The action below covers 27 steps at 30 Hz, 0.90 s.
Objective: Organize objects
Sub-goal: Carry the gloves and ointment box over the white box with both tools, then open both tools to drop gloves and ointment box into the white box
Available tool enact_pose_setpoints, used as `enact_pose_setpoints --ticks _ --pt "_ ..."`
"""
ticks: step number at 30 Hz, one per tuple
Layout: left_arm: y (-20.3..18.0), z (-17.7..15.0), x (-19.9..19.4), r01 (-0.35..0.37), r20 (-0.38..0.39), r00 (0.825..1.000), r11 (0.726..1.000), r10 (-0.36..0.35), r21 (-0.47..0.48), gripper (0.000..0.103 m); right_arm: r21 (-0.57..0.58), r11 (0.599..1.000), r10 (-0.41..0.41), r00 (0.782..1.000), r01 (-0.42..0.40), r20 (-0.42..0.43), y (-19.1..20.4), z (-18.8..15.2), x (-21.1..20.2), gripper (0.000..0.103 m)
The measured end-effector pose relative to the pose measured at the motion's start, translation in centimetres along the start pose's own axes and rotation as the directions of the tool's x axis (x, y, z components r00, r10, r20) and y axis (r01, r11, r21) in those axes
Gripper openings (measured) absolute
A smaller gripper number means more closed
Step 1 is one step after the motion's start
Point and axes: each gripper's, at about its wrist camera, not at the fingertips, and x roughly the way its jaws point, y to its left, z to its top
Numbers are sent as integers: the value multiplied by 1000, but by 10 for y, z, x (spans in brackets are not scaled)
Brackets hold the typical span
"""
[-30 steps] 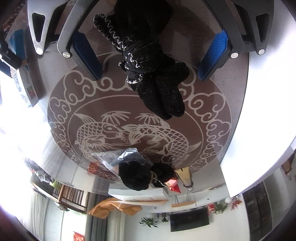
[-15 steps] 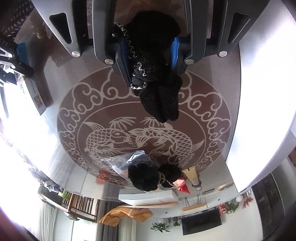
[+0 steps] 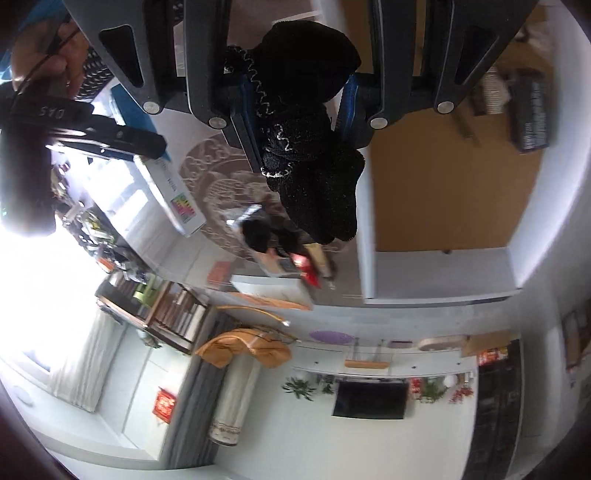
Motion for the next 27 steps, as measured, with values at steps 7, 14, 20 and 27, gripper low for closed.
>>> enact_pose_setpoints --ticks 7,14,20,27 --pt "127 -27 -15 -293 -84 955 946 283 -139 37 -173 960 194 970 -218 -144 139 16 91 44" --pt "154 -54 5 -439 -189 892 885 409 -154 85 -240 949 130 945 -207 -300 183 -14 167 51" --pt "133 -55 11 -476 -140 877 871 459 -124 93 -252 959 97 984 -132 -148 156 -14 135 85" --pt "78 -31 16 -355 -17 934 929 356 -105 93 -181 980 -69 994 83 82 64 -2 71 95"
